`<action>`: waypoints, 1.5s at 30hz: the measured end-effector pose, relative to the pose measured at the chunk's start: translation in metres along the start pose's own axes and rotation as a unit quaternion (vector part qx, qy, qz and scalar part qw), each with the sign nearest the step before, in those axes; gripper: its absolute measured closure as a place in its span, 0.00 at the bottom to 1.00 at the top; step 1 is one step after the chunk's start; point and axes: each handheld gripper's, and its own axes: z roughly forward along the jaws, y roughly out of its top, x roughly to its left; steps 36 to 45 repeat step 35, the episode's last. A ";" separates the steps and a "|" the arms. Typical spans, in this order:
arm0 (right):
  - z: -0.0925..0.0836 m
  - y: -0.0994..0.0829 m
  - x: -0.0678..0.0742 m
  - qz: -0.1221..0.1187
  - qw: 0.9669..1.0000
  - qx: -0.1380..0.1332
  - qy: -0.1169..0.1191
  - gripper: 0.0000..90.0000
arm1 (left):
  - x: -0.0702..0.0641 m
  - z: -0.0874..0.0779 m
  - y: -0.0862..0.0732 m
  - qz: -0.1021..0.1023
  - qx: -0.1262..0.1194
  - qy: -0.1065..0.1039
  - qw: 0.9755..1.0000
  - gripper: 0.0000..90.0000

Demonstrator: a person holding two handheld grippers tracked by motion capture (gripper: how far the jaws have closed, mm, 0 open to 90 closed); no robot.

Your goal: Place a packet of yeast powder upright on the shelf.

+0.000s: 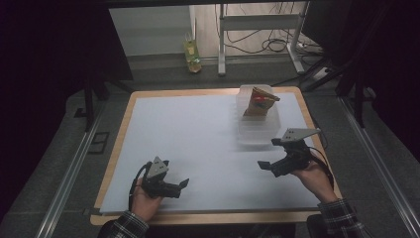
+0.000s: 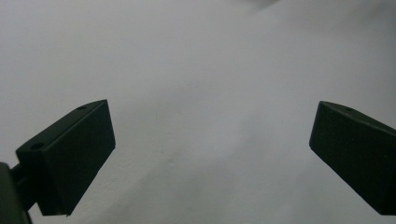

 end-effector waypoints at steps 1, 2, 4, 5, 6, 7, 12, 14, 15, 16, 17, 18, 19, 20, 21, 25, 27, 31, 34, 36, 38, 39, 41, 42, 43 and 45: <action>0.001 -0.002 0.001 0.001 1.000 -0.001 0.000 0.01 | 0.000 0.000 0.000 -0.002 -0.002 0.000 1.000 0.00; 0.002 -0.006 0.003 0.003 1.000 -0.002 0.001 0.01 | 0.000 0.000 0.000 -0.001 -0.001 0.000 1.000 0.00; 0.003 -0.010 0.006 0.001 1.000 -0.002 -0.004 0.01 | 0.000 0.000 0.000 -0.001 0.000 0.000 1.000 0.00; 0.004 -0.012 0.007 -0.001 1.000 -0.001 -0.006 0.01 | 0.000 0.000 0.000 0.000 0.000 0.000 1.000 0.00; 0.004 -0.014 0.008 -0.001 1.000 -0.002 -0.006 0.01 | 0.000 0.000 0.000 0.000 0.000 0.000 1.000 0.00; 0.005 -0.017 0.010 -0.002 1.000 -0.003 -0.007 0.01 | 0.000 0.000 0.000 0.000 0.000 0.000 1.000 0.00; 0.010 -0.026 0.016 0.001 1.000 -0.011 -0.005 0.01 | 0.000 0.000 0.000 0.000 0.000 0.000 1.000 0.00; 0.011 -0.030 0.018 0.001 1.000 -0.012 -0.007 0.01 | 0.000 0.000 0.000 0.000 0.000 -0.001 1.000 0.00; 0.012 -0.032 0.019 0.000 1.000 -0.012 -0.007 0.01 | 0.000 0.000 0.000 0.001 0.001 -0.001 1.000 0.00; 0.013 -0.034 0.019 0.001 1.000 -0.012 -0.007 0.01 | 0.000 0.000 0.000 0.001 0.001 -0.001 1.000 0.00; 0.013 -0.036 0.020 0.003 1.000 -0.012 -0.007 0.01 | 0.000 0.000 0.000 0.000 0.001 -0.001 1.000 0.00; 0.014 -0.038 0.021 0.005 1.000 -0.013 -0.004 0.01 | 0.000 0.000 0.000 0.000 0.001 -0.001 1.000 0.00; 0.015 -0.040 0.021 0.005 1.000 -0.012 -0.005 0.01 | 0.000 0.000 0.000 0.000 0.000 -0.001 1.000 0.00; 0.015 -0.042 0.021 0.005 1.000 -0.011 -0.006 0.01 | 0.000 0.000 0.000 0.001 0.001 -0.001 1.000 0.00; 0.017 -0.044 0.022 0.005 1.000 -0.011 -0.007 0.01 | 0.000 0.000 0.000 0.001 0.001 -0.001 1.000 0.00; 0.022 -0.053 0.022 0.002 1.000 0.006 -0.016 0.01 | 0.000 0.000 0.000 0.003 0.002 -0.002 1.000 0.00; 0.026 -0.058 0.022 0.003 1.000 0.016 -0.017 0.01 | 0.000 0.001 -0.001 0.003 0.004 -0.003 1.000 0.00; 0.033 -0.066 0.023 0.001 0.998 0.051 -0.023 0.01 | 0.000 0.001 -0.001 0.004 0.006 -0.003 1.000 0.00; 0.034 -0.066 0.023 -0.002 0.998 0.056 -0.021 0.01 | 0.000 0.001 -0.001 0.004 0.005 -0.004 1.000 0.00; 0.034 -0.066 0.023 -0.003 0.998 0.054 -0.020 0.01 | 0.000 0.001 -0.001 0.004 0.005 -0.004 1.000 0.00; 0.034 -0.066 0.023 -0.003 0.998 0.054 -0.020 0.01 | 0.000 0.001 -0.001 0.004 0.005 -0.004 1.000 0.00; 0.034 -0.066 0.023 -0.003 0.998 0.054 -0.020 0.01 | 0.000 0.001 -0.001 0.004 0.005 -0.004 1.000 0.00; 0.034 -0.066 0.023 -0.003 0.998 0.054 -0.020 0.01 | 0.000 0.001 -0.001 0.004 0.005 -0.004 1.000 0.00; 0.034 -0.066 0.023 -0.003 0.998 0.054 -0.020 0.01 | 0.000 0.001 -0.001 0.004 0.005 -0.004 1.000 0.00; 0.034 -0.066 0.023 -0.003 0.998 0.054 -0.020 0.01 | 0.000 0.001 -0.001 0.004 0.005 -0.004 1.000 0.00; 0.034 -0.066 0.023 -0.003 0.998 0.054 -0.020 0.01 | 0.000 0.001 -0.001 0.004 0.005 -0.004 1.000 0.00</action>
